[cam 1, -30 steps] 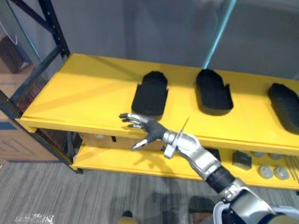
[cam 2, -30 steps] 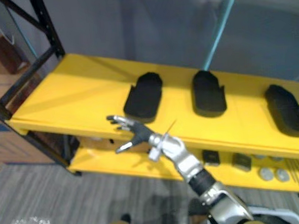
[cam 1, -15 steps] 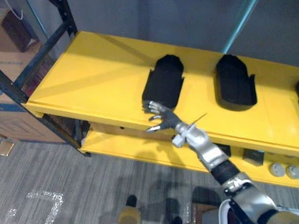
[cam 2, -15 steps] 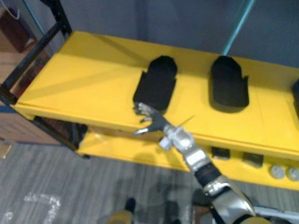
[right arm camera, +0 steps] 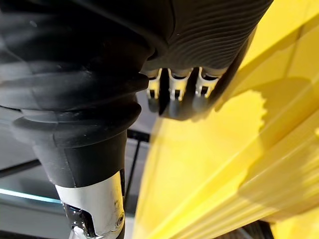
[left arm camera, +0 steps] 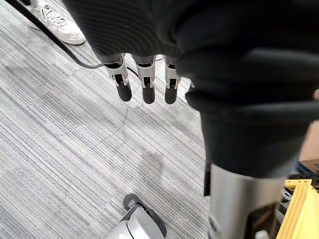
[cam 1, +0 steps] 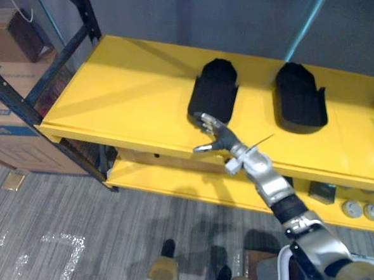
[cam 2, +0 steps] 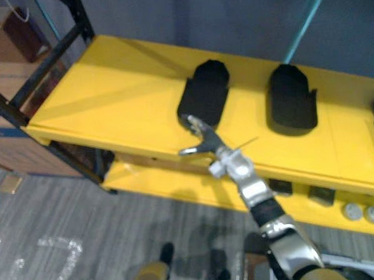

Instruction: Walk over and take plastic housings, then place them on the shelf

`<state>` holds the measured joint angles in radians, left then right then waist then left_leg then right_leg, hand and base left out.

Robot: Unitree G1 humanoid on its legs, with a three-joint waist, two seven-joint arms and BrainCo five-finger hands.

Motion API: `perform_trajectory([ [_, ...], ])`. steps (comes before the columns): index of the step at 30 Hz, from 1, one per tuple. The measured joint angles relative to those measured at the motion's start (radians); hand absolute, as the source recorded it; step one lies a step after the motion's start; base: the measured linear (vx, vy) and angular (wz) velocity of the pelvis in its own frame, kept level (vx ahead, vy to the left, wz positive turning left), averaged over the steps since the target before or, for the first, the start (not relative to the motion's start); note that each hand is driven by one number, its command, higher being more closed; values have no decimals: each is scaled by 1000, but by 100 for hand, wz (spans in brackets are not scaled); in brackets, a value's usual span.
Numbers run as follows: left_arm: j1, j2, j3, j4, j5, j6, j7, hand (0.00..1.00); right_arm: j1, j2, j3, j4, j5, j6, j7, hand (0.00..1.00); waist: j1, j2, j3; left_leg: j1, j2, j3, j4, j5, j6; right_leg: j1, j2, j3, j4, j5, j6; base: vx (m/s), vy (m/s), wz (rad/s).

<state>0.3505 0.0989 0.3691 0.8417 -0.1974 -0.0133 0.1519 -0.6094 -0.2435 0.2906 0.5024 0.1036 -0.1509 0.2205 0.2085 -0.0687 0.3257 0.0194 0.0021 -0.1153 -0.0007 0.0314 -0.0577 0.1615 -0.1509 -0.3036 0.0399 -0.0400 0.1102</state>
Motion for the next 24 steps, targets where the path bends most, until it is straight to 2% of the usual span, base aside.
perform_trajectory([
  [8,0,0,0,-6,0,1,0,0,-27,-15,-4,33,-2,-2,13,0,2,-6,3,2,-12,1,-12,17,4,0,-6,-2,-7,-5,-6,-12,3,1],
  [12,-1,0,-1,-30,-1,0,0,0,-36,-14,-13,34,-2,-2,-22,0,6,-13,15,2,-13,1,-11,19,6,1,-6,-3,-7,-3,-2,0,0,0],
  [17,-1,-1,-32,-37,-1,0,0,0,-44,-17,-45,37,-6,-4,-25,0,10,-9,38,12,-15,-3,-12,19,6,13,-8,-13,-7,-4,0,-2,-2,1],
  [20,-4,-4,-37,-37,-1,0,0,0,-44,-21,-46,37,-29,-13,-29,0,10,-10,39,13,-14,-11,-24,26,5,13,-7,-24,-4,-9,2,-1,-19,10],
  [24,-5,-11,-39,-40,-1,0,0,0,-44,-21,-48,37,-86,-21,-80,0,13,-10,40,12,-14,-12,-28,29,5,12,-7,-25,-4,-10,2,2,-4,1],
])
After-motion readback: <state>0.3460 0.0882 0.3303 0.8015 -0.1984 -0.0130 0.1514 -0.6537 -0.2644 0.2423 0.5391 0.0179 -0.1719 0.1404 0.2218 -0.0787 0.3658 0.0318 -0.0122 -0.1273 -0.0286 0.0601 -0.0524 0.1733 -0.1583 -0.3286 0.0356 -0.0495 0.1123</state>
